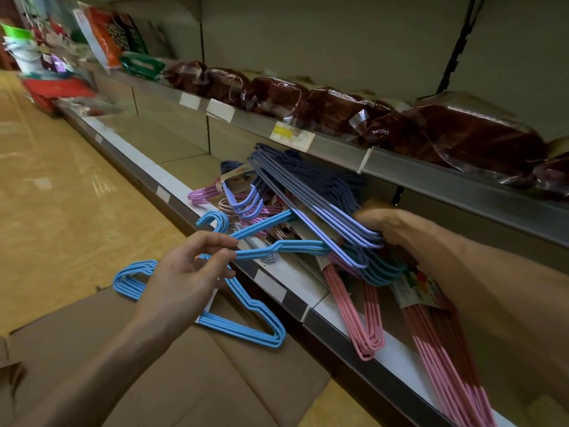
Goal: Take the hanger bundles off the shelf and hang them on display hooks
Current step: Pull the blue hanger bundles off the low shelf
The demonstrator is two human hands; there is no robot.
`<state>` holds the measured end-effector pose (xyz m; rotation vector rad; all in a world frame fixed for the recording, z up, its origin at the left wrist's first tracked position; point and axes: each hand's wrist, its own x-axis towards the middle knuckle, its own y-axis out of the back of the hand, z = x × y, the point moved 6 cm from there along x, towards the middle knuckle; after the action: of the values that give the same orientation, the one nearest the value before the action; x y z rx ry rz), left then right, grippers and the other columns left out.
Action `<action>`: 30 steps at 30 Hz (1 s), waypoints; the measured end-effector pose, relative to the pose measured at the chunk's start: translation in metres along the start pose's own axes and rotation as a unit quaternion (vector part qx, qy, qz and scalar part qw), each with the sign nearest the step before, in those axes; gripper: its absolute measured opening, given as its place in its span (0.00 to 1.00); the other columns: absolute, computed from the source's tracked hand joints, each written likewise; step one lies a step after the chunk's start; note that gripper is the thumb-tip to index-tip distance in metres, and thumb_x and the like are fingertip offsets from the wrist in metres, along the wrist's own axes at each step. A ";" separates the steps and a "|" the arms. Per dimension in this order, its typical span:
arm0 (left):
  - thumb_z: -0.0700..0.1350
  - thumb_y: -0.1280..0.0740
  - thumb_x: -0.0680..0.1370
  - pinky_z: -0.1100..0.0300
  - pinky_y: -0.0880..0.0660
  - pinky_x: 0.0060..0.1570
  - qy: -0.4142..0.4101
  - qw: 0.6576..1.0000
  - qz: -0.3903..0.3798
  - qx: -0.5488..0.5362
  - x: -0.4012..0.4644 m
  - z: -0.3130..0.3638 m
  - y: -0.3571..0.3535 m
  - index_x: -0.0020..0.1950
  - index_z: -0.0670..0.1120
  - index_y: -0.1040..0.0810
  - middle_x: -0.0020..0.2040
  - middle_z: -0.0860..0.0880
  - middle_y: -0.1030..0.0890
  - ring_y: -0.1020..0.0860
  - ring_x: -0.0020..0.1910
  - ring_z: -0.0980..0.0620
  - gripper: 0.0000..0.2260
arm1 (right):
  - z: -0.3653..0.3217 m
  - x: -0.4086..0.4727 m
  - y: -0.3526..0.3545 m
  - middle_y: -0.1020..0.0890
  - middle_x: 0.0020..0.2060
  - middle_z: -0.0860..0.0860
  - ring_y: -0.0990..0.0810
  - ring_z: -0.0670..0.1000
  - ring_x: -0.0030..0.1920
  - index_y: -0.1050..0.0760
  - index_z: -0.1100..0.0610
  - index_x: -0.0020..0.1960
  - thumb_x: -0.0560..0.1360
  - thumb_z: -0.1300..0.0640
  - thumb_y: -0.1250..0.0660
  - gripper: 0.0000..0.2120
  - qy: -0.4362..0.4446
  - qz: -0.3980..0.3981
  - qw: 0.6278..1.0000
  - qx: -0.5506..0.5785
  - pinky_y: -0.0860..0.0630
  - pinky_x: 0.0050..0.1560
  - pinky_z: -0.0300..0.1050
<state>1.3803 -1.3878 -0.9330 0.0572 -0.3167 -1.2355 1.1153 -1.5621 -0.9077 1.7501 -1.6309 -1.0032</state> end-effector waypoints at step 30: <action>0.41 0.35 0.81 0.55 0.18 0.42 0.053 0.997 0.020 -0.045 0.006 0.008 0.015 0.55 0.50 0.19 0.49 0.47 0.16 0.15 0.42 0.51 0.07 | -0.003 -0.020 -0.018 0.18 0.37 0.57 0.19 0.53 0.34 0.23 0.63 0.42 0.77 0.53 0.29 0.14 0.011 0.022 0.991 0.134 0.23 0.35 0.44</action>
<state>1.3938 -1.3874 -0.9207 0.0391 -0.1684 -1.2016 1.1284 -1.5400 -0.9173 1.8777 -1.8523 -0.7704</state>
